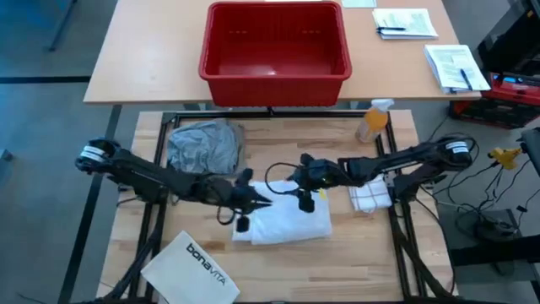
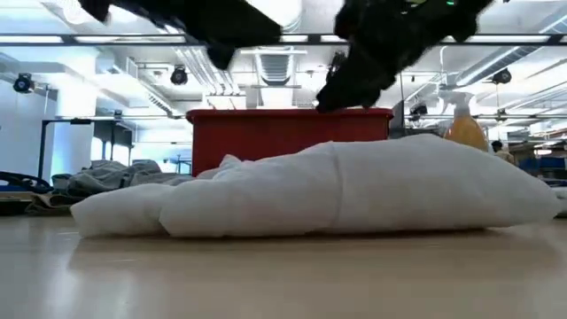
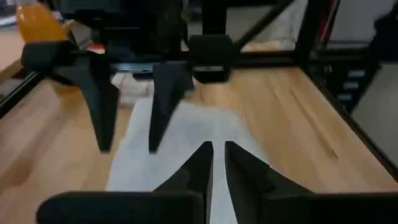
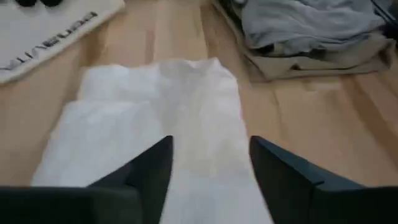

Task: Fold laundry
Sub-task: Fold the white long sleeve shirt

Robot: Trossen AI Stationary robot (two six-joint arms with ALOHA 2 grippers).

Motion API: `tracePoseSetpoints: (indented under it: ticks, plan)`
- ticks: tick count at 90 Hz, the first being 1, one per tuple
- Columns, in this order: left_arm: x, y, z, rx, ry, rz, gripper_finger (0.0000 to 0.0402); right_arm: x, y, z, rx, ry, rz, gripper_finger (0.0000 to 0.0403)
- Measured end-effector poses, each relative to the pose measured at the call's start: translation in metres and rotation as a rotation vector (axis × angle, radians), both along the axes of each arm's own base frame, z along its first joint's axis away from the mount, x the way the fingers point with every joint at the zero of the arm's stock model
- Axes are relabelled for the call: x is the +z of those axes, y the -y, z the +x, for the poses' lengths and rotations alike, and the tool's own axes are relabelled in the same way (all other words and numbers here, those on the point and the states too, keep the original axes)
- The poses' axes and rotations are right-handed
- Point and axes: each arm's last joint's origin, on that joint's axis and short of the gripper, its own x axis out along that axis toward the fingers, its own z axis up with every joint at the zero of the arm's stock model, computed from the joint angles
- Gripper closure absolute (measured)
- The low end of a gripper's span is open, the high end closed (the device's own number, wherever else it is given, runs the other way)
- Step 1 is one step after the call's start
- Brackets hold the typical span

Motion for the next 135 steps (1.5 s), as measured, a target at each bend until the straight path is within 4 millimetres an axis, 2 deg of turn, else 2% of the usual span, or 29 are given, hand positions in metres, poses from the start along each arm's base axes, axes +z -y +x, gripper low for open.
tracePoseSetpoints:
  ticks: [10, 15, 22, 28, 33, 47, 55, 85, 98, 118, 126, 135]
  plan:
    - [-0.027, -0.001, 0.025, 0.023, 0.066, -0.019, 0.0373, -0.012, -0.011, -0.014, 0.035, 0.124, 0.034, 0.0275]
    - [-0.034, -0.002, 0.036, 0.041, 0.151, -0.077, 0.0374, -0.023, -0.014, -0.021, 0.06, 0.179, 0.012, 0.0299]
    - [-0.047, -0.003, 0.048, 0.058, 0.242, -0.141, 0.0386, -0.038, -0.014, -0.03, 0.077, 0.266, -0.011, 0.0339]
    - [-0.065, -0.003, 0.054, 0.067, 0.254, -0.151, 0.0397, -0.049, -0.011, -0.038, 0.075, 0.324, -0.02, 0.0378]
    - [-0.079, -0.003, 0.058, 0.1, 0.262, -0.143, 0.0398, -0.06, -0.007, -0.044, 0.061, 0.332, -0.026, 0.0395]
    - [-0.104, -0.008, 0.064, 0.2, 0.303, -0.033, 0.0401, -0.08, 0.001, -0.053, 0.022, 0.354, -0.064, 0.0397]
    - [-0.121, -0.014, 0.066, 0.213, 0.273, -0.002, 0.0401, -0.094, 0.001, -0.055, 0.03, 0.302, -0.084, 0.0401]
    - [-0.18, -0.02, 0.066, 0.245, 0.135, -0.051, 0.0401, -0.143, 0.0, -0.048, 0.051, 0.129, -0.026, 0.0403]
    - [-0.193, -0.02, 0.065, 0.236, 0.115, -0.082, 0.0402, -0.16, -0.001, -0.046, 0.027, 0.084, 0.038, 0.0403]
    - [-0.192, -0.019, 0.065, 0.233, 0.107, -0.068, 0.0402, -0.156, -0.001, -0.05, 0.023, 0.152, 0.038, 0.0403]
    - [-0.192, -0.02, 0.065, 0.232, 0.104, -0.066, 0.0402, -0.145, -0.002, -0.052, 0.026, 0.218, 0.05, 0.0403]
    - [-0.193, -0.02, 0.065, 0.232, 0.101, -0.063, 0.0402, -0.122, -0.006, -0.051, 0.04, 0.359, 0.097, 0.0403]
